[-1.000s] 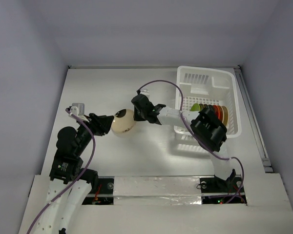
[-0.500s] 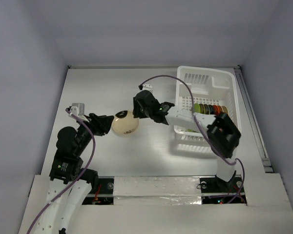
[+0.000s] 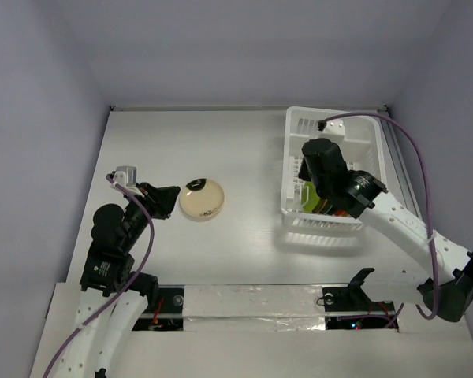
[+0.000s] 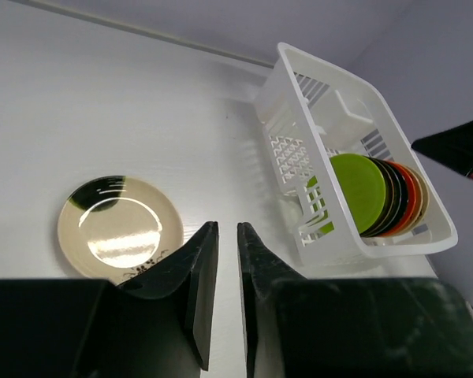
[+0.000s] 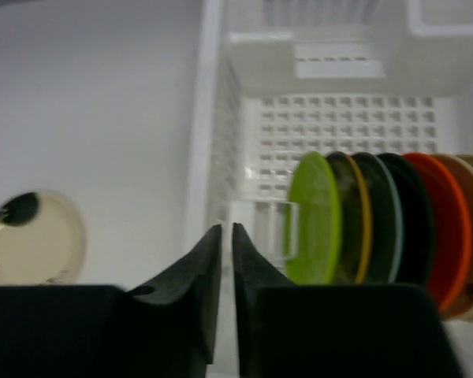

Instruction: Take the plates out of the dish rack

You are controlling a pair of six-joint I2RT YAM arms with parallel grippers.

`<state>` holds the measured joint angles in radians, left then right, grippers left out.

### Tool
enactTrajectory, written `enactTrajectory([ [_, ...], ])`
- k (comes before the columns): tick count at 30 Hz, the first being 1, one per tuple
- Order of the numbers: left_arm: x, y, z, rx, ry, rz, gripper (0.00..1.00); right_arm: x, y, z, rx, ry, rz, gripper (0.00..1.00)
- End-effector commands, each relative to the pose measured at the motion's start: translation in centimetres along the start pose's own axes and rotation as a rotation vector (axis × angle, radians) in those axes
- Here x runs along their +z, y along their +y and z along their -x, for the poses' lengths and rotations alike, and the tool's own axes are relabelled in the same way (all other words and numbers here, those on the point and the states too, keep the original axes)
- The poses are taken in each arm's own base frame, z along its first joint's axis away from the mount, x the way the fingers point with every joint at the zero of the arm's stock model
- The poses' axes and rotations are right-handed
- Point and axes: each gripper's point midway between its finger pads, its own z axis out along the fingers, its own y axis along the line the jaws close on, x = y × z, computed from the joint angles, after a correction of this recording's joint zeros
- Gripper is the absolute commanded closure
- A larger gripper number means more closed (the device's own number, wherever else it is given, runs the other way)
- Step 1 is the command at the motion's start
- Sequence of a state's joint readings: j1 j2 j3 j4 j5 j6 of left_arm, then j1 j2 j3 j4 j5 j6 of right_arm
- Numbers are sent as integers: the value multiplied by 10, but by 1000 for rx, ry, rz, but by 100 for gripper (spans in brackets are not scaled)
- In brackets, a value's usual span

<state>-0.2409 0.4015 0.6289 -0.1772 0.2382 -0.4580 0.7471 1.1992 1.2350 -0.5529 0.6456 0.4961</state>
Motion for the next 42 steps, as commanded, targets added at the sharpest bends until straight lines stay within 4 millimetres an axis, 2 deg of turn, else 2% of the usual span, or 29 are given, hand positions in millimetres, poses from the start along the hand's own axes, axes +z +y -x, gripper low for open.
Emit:
enactTrajectory([
  [1,2,-6,8,2,-22,-19,86,0,-59,-41,-142,124,-189,79],
  [4,3,-6,7,2,-17,-25,70,5,-71,-50,-158,154,-216,64],
  [6,3,-7,7,4,-15,-29,59,10,-77,-56,-169,172,-238,63],
  [8,4,-6,5,2,-10,-26,55,16,-81,-60,-183,189,-261,62],
  [12,5,-7,5,3,-6,-35,55,27,-91,-64,-193,207,-308,62],
  [18,4,-9,5,4,-8,-41,55,45,-92,-69,-212,226,-314,65],
  [22,3,-9,6,5,-11,-45,55,54,-98,-73,-244,247,-369,72],
  [29,2,-11,7,6,-16,-51,55,50,-104,-57,-288,235,-419,91],
  [40,1,-12,8,10,-23,-57,55,39,-99,-16,-369,216,-441,100],
  [42,0,-13,8,9,-24,-59,55,35,-97,-1,-354,188,-445,100],
])
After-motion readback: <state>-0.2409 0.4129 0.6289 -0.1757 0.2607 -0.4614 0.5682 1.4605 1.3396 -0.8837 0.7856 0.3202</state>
